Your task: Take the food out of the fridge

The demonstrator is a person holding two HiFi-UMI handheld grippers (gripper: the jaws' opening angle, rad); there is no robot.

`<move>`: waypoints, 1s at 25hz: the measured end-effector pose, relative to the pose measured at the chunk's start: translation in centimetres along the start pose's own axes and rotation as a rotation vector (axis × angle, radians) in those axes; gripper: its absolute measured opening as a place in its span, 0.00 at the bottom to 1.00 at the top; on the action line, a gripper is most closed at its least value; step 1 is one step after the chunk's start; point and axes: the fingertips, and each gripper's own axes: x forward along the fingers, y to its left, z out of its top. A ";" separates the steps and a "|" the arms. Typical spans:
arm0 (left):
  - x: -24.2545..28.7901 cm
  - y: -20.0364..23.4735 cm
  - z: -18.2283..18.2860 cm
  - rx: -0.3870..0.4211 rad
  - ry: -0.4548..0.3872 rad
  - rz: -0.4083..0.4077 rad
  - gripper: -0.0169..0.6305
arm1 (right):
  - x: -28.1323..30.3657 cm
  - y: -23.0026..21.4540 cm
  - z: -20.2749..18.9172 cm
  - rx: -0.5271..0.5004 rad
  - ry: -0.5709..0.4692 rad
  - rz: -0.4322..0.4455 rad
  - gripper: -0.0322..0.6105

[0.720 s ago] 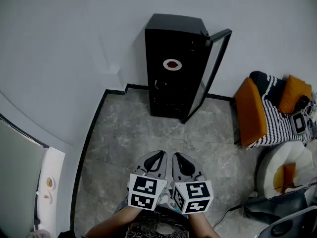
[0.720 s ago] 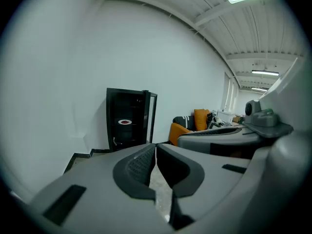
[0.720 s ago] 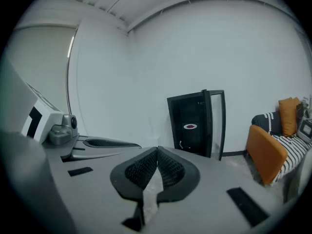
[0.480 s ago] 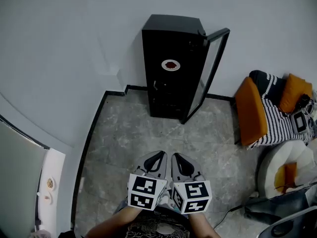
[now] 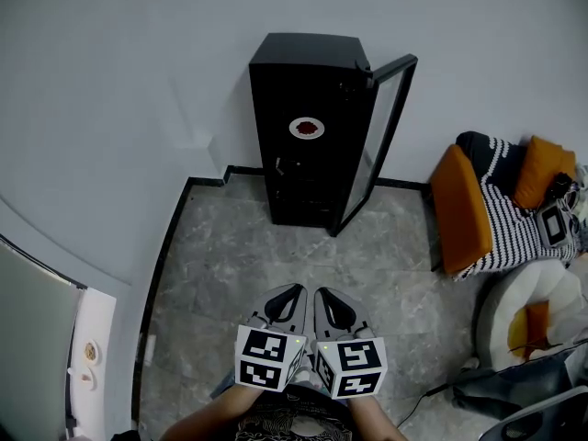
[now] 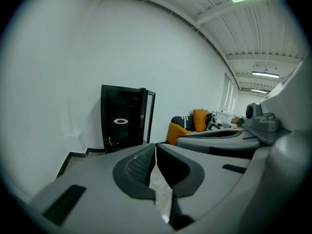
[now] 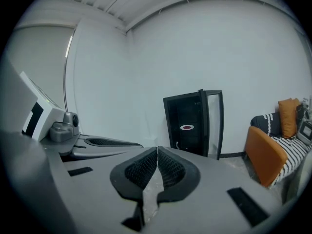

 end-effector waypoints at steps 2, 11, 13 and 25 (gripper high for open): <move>1.1 0.2 0.3 -0.004 0.000 -0.011 0.06 | 0.8 -0.6 0.3 -0.002 0.002 -0.008 0.09; 7.6 3.4 2.8 -0.015 0.014 -0.061 0.06 | 6.7 -4.0 2.7 0.000 0.015 -0.059 0.09; 9.1 4.6 3.4 -0.012 0.019 -0.075 0.06 | 8.6 -4.5 3.4 -0.001 0.016 -0.074 0.09; 17.8 14.8 9.7 -0.021 0.038 -0.142 0.06 | 21.6 -5.8 9.9 0.020 0.028 -0.113 0.09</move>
